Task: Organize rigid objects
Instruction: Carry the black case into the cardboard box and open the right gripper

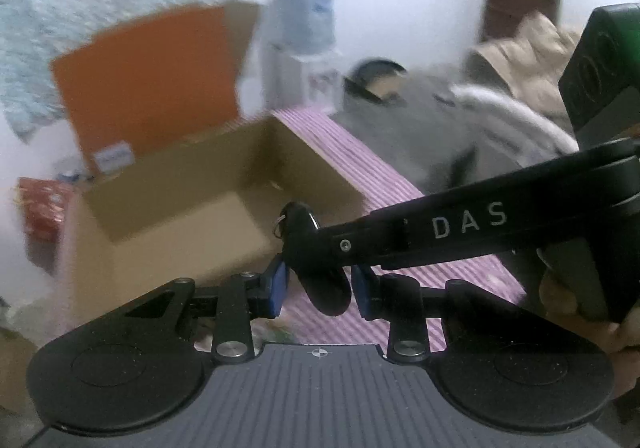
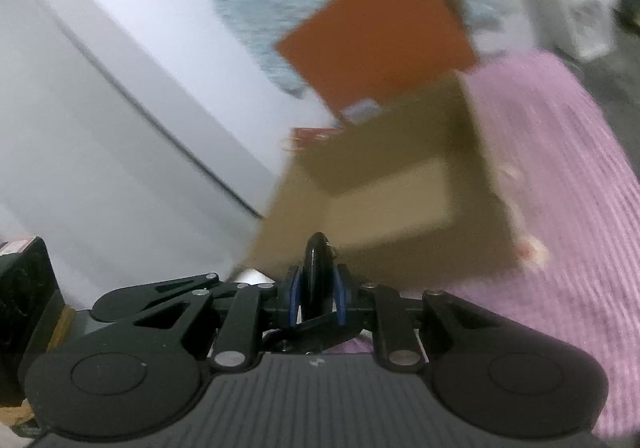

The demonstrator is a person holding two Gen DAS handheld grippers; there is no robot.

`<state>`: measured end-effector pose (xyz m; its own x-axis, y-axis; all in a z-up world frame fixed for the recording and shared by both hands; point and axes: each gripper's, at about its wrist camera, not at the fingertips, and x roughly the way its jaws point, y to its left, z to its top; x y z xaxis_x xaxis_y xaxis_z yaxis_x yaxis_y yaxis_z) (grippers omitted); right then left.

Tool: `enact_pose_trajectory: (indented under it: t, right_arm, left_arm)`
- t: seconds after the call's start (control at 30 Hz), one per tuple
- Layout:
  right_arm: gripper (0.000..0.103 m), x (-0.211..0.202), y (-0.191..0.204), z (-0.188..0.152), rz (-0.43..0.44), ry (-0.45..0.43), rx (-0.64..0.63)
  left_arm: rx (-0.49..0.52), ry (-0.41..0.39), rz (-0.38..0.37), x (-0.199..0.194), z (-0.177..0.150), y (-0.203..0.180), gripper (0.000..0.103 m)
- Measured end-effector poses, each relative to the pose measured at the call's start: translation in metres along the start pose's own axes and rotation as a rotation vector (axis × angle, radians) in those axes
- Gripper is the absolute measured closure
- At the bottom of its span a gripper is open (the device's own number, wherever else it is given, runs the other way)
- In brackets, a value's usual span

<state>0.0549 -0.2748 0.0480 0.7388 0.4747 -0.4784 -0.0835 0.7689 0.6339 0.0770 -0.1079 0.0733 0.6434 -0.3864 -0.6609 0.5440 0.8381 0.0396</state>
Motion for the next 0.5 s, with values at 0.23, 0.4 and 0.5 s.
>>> enact_pose_trajectory:
  t: [0.23,0.4,0.5]
  right_arm:
    - [0.084,0.079,0.045,0.077,0.106,0.119,-0.093]
    - [0.084,0.154,0.043,0.119,0.096,0.234,-0.059]
    - [0.084,0.197,0.03,0.132,0.069,0.303,-0.004]
  left_arm:
    - [-0.14,0.038,0.061,0.012,0.041,0.089,0.07]
    - [-0.221,0.145,0.093,0.055,0.052,0.143,0.07]
    - [-0.253,0.221,0.103,0.086,0.054,0.166,0.07]
